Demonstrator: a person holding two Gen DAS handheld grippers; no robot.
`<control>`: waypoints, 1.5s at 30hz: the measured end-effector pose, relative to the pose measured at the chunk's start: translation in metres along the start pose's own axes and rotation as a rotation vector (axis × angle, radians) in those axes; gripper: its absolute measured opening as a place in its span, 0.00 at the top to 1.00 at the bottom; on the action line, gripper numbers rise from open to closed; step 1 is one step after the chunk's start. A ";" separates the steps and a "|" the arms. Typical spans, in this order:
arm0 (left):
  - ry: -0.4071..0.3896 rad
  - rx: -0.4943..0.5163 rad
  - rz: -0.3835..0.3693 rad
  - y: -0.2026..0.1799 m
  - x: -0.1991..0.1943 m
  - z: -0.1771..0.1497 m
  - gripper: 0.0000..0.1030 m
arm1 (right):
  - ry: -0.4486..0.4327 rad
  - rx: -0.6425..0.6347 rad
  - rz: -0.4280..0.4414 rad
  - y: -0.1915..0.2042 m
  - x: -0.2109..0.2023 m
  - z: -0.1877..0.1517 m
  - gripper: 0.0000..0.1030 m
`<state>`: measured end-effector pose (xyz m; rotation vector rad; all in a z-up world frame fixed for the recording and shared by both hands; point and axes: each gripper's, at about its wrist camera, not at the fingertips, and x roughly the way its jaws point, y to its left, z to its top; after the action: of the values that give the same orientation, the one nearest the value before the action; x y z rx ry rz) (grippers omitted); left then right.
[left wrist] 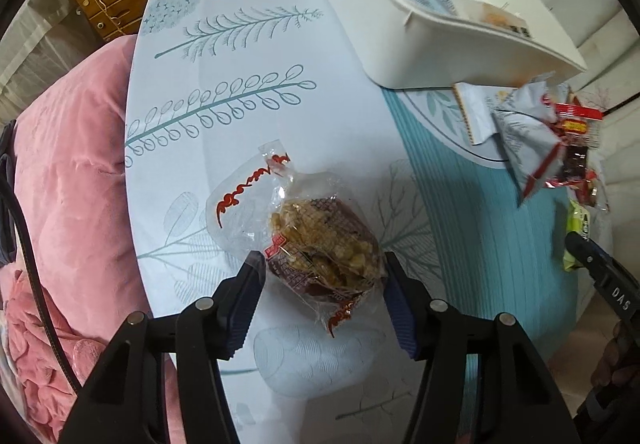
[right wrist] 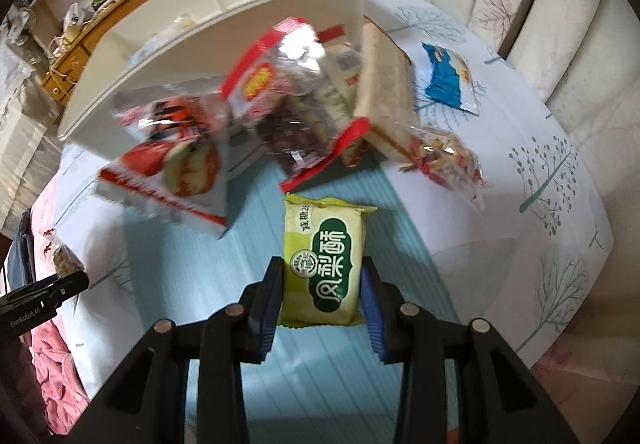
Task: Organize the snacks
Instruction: 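Grasp the nut cluster bag with left tool while right tool grasps yellow-green biscuit pack, then carry both packs over the white tray and open both tools to drop them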
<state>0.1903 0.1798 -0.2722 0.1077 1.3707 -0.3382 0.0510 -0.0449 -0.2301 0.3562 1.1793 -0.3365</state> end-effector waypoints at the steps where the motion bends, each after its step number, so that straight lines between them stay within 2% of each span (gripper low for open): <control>1: -0.004 0.001 -0.007 0.000 -0.004 -0.001 0.45 | -0.007 -0.011 0.005 0.002 -0.004 -0.003 0.64; 7: -0.031 -0.002 -0.048 0.001 -0.031 -0.005 0.45 | -0.041 -0.097 0.040 0.026 -0.029 -0.012 0.64; 11: -0.060 -0.016 -0.063 -0.001 -0.053 -0.001 0.45 | -0.076 -0.172 0.077 0.043 -0.044 -0.004 0.64; 17: -0.136 -0.043 -0.082 -0.009 -0.087 0.017 0.45 | -0.124 -0.251 0.137 0.062 -0.061 0.019 0.64; 25: -0.223 -0.053 -0.066 -0.030 -0.122 0.055 0.44 | -0.191 -0.322 0.214 0.075 -0.080 0.065 0.64; 35: -0.260 -0.113 -0.044 -0.056 -0.129 0.108 0.44 | -0.254 -0.404 0.265 0.064 -0.083 0.132 0.64; 45: -0.280 -0.150 -0.027 -0.093 -0.117 0.157 0.44 | -0.270 -0.426 0.269 0.027 -0.063 0.197 0.64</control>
<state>0.2919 0.0699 -0.1159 -0.0805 1.1162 -0.2606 0.2050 -0.1032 -0.1016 0.0886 0.8944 0.1019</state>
